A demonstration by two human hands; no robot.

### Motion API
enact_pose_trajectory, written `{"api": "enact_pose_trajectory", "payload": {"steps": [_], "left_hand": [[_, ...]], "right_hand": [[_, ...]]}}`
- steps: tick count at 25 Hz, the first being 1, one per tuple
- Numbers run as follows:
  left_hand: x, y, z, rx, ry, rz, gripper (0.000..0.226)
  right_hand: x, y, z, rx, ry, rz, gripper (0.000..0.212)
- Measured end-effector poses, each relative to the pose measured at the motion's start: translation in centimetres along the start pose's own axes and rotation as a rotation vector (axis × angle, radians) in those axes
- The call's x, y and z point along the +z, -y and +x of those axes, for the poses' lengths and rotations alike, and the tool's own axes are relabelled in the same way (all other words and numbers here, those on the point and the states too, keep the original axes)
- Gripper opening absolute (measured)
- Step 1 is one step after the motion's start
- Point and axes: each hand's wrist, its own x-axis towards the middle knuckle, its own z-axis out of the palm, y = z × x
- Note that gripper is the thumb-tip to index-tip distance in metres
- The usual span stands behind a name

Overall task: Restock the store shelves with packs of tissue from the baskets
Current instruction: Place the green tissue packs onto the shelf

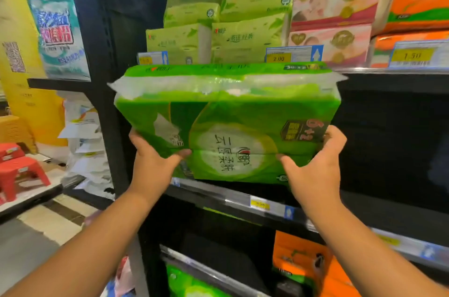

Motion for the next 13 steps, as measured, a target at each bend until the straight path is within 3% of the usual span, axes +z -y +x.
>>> {"api": "enact_pose_trajectory", "payload": {"steps": [7,10,13], "left_hand": [[3.1,4.5,2.7,-0.023,-0.051,0.015,0.105],[3.5,6.7,4.0,-0.119,-0.002,0.068,0.105],[4.1,8.4,5.7,-0.095,0.067,0.175,0.101]], "right_hand": [[3.3,-3.0,2.0,-0.039,0.076,-0.041,0.069],[5.2,-3.9,2.8,0.033,0.157,-0.082,0.065],[7.1,-4.7,4.2,0.07,0.157,-0.166,0.068]]}}
